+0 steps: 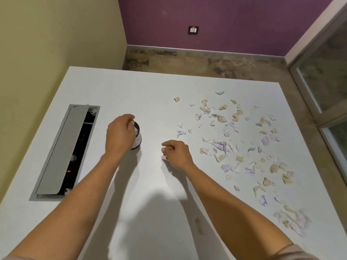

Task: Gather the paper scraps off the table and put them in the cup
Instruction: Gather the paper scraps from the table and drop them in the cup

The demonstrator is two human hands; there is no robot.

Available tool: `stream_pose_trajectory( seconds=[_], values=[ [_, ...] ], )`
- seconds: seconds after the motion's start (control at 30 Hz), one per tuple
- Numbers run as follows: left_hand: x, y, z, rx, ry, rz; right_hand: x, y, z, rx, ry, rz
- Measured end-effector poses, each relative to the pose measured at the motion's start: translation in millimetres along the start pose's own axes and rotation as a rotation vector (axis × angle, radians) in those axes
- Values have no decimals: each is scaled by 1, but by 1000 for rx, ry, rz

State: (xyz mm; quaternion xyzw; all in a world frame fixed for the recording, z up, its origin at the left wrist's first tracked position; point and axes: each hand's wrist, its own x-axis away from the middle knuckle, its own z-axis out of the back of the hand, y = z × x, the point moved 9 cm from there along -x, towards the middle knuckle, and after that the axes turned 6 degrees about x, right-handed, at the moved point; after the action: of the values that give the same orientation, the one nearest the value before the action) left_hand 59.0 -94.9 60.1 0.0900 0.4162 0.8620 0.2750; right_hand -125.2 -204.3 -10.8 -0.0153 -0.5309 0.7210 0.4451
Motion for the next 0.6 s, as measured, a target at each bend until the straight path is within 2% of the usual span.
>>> stream_pose_trajectory(
  seconds=[0.07, 0.23, 0.6],
  values=[
    [25, 8, -6, 40, -3, -62, 15, 20, 11, 53, 22, 15],
    [95, 17, -48, 63, -141, -111, 61, 74, 39, 74, 104, 26],
    [252, -2, -156, -190, -616, -166, 155, 212, 95, 264, 226, 4]
  ],
)
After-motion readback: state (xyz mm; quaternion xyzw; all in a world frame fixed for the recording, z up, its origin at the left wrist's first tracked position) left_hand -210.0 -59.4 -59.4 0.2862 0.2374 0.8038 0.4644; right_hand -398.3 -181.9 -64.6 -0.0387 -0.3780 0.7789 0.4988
